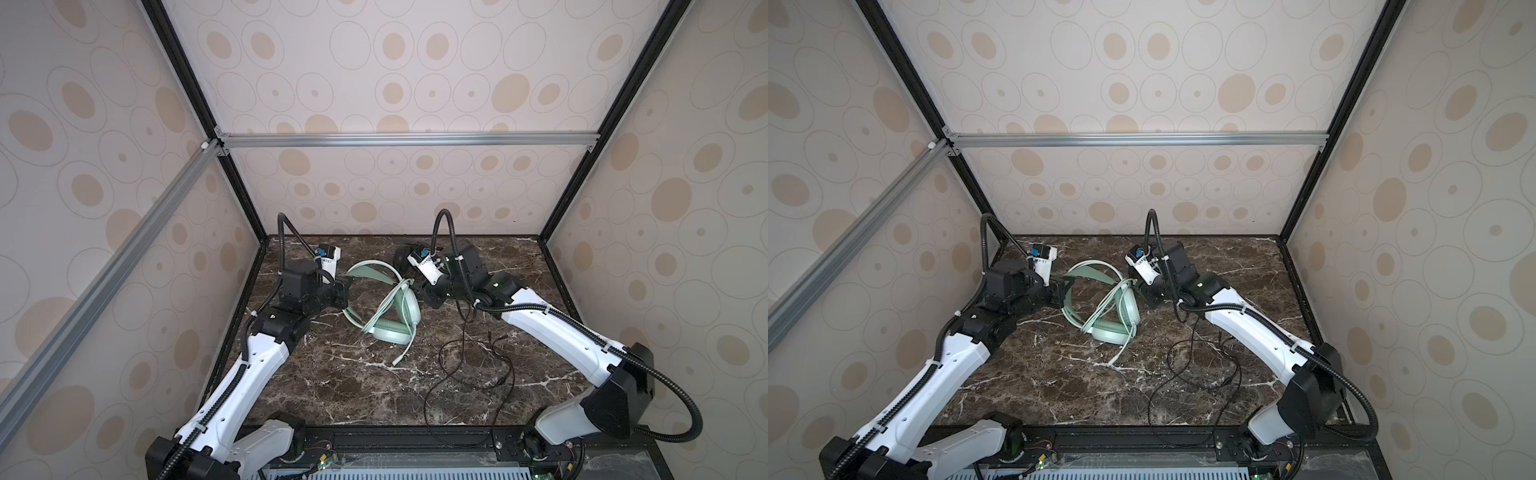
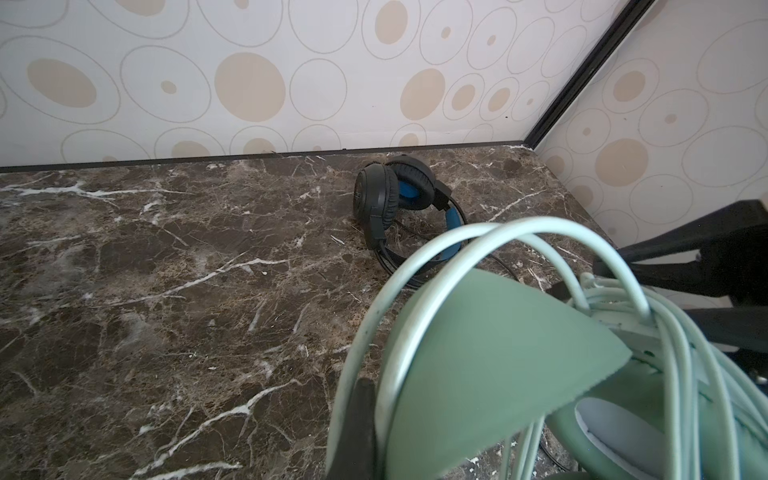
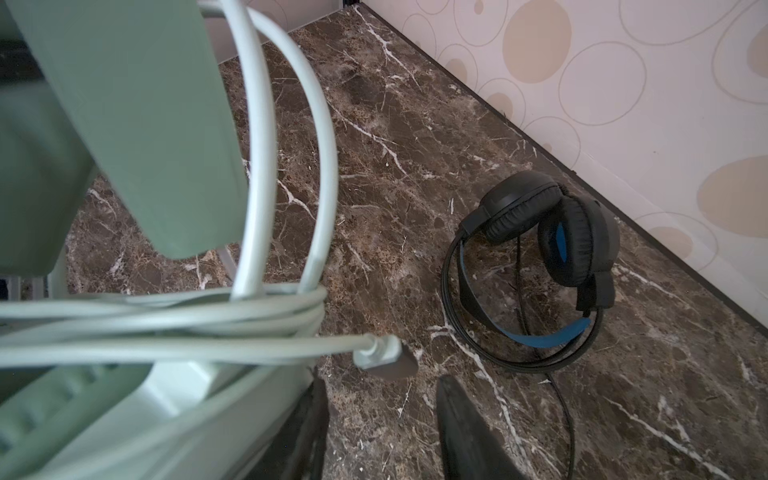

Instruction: Wrap the headphones

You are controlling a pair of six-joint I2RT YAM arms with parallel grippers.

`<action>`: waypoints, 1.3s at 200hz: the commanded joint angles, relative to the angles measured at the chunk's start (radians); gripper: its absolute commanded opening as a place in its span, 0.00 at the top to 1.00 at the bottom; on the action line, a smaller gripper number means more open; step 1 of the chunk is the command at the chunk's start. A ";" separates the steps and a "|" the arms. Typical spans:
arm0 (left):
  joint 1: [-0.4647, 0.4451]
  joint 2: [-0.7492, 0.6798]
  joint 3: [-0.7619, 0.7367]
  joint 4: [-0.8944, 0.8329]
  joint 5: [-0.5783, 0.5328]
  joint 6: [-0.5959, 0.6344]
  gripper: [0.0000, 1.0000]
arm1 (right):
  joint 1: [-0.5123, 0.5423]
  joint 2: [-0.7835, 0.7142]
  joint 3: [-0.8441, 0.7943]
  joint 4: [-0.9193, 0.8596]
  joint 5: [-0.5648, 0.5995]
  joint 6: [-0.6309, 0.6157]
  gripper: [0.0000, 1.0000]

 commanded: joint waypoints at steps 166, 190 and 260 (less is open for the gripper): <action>0.142 0.064 -0.107 0.068 -0.002 -0.197 1.00 | -0.078 -0.075 -0.019 -0.050 0.148 -0.015 0.00; 0.206 0.091 -0.144 0.115 0.024 -0.220 1.00 | -0.079 -0.080 0.005 -0.087 0.132 0.007 0.00; 0.320 0.249 -0.154 0.225 0.070 -0.237 1.00 | -0.078 -0.138 -0.006 -0.149 0.054 0.089 0.00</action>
